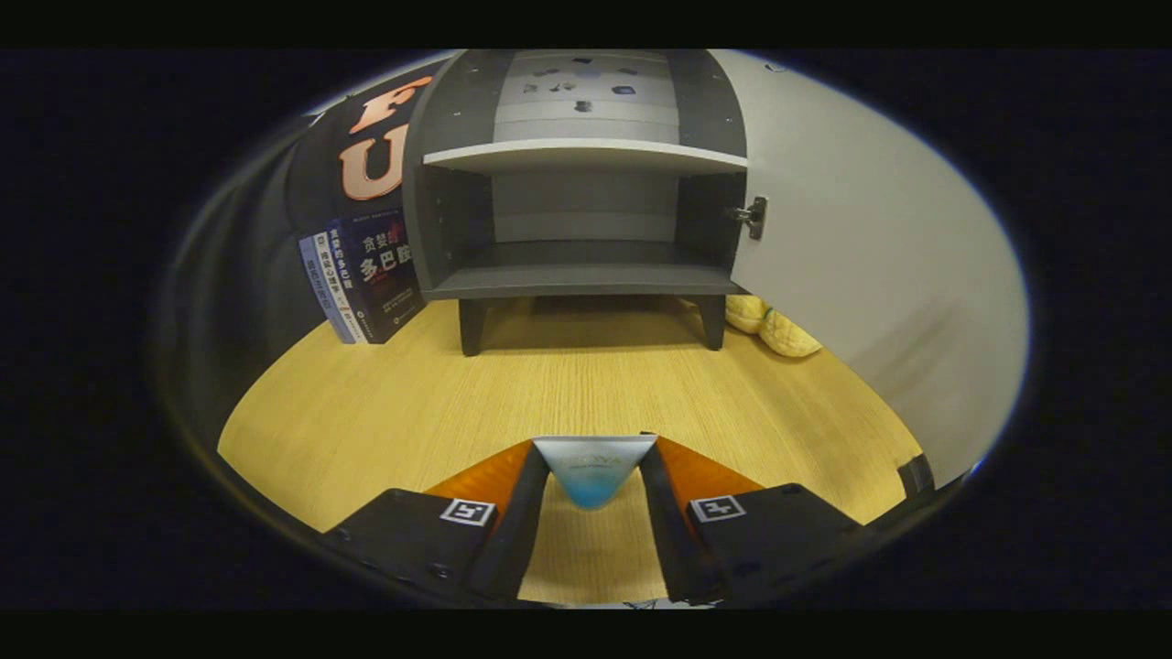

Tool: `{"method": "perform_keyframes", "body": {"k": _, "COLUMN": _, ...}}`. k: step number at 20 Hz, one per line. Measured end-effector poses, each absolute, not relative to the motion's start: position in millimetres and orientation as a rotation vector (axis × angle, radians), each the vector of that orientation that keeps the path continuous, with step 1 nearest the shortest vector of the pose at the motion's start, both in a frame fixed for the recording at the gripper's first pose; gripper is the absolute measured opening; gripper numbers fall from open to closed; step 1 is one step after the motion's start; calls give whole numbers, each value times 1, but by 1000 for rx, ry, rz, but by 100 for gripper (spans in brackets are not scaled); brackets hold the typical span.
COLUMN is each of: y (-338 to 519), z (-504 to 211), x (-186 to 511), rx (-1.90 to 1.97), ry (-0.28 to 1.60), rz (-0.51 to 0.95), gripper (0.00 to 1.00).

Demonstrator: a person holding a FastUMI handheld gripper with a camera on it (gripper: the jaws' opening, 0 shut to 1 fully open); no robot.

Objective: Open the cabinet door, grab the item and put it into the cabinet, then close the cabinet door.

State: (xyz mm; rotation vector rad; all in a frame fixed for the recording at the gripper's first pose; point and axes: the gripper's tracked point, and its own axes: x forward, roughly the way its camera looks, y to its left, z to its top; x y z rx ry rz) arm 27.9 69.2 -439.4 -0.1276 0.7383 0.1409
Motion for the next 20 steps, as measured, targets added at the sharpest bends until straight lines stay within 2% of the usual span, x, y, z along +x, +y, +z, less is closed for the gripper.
{"method": "perform_keyframes", "body": {"k": 9, "y": 91, "z": -328, "x": 71, "rx": -72, "ry": 703, "rz": 138, "gripper": 63}}
{"method": "perform_keyframes", "body": {"k": 20, "y": 132, "z": -170, "x": 173, "rx": -79, "ry": 596, "rz": 211, "gripper": 63}}
